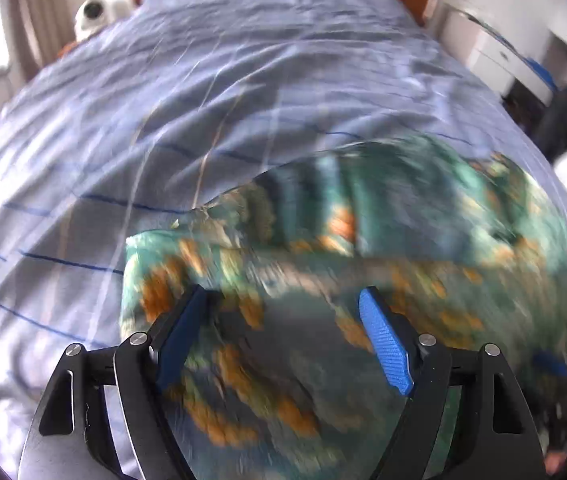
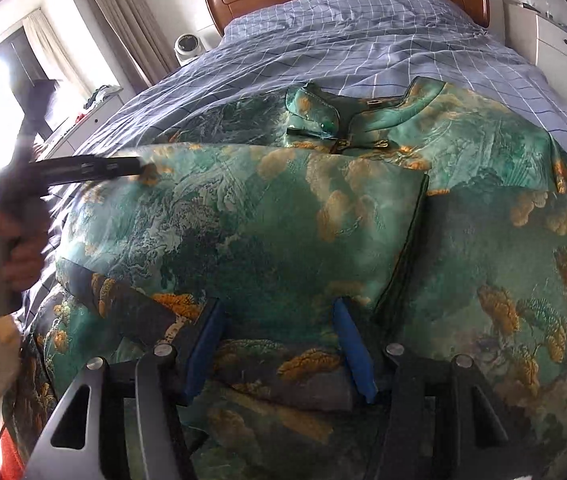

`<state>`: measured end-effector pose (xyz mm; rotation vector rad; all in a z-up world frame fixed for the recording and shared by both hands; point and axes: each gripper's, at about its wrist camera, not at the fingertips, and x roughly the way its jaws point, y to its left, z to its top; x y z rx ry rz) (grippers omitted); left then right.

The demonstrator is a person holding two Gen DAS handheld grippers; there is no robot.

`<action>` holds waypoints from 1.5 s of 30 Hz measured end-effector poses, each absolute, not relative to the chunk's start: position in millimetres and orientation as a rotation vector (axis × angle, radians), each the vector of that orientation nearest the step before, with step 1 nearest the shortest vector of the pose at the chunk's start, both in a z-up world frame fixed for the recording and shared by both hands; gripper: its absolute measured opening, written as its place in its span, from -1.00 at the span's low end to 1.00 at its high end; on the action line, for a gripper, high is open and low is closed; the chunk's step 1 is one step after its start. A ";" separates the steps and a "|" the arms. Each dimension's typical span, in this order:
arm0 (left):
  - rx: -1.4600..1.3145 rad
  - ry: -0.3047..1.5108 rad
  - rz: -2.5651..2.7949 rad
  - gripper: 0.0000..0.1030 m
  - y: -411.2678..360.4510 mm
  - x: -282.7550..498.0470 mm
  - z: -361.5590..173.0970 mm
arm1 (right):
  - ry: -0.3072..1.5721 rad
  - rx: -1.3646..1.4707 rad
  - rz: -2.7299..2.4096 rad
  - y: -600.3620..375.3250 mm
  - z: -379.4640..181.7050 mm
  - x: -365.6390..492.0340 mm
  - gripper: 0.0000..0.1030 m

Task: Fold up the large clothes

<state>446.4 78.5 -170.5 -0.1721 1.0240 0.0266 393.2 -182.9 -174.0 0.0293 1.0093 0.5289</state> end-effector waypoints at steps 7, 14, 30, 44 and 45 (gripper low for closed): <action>-0.143 0.988 -0.023 0.61 84.6 421.6 -164.8 | 1.011 0.033 0.533 -183.4 -175.7 393.3 0.11; -0.026 0.928 0.054 0.97 145.9 355.7 -152.7 | 0.979 0.055 0.543 -187.8 -178.0 391.1 0.11; -0.084 0.927 0.137 0.99 204.4 324.5 -207.2 | 0.948 0.088 0.541 -193.8 -179.7 385.8 0.11; -0.061 0.934 0.148 0.99 200.0 327.3 -207.0 | 0.943 0.067 0.518 -188.1 -177.9 382.9 0.14; -0.063 0.933 0.147 0.99 200.1 327.3 -207.0 | 0.945 0.060 0.512 -187.0 -177.8 382.7 0.14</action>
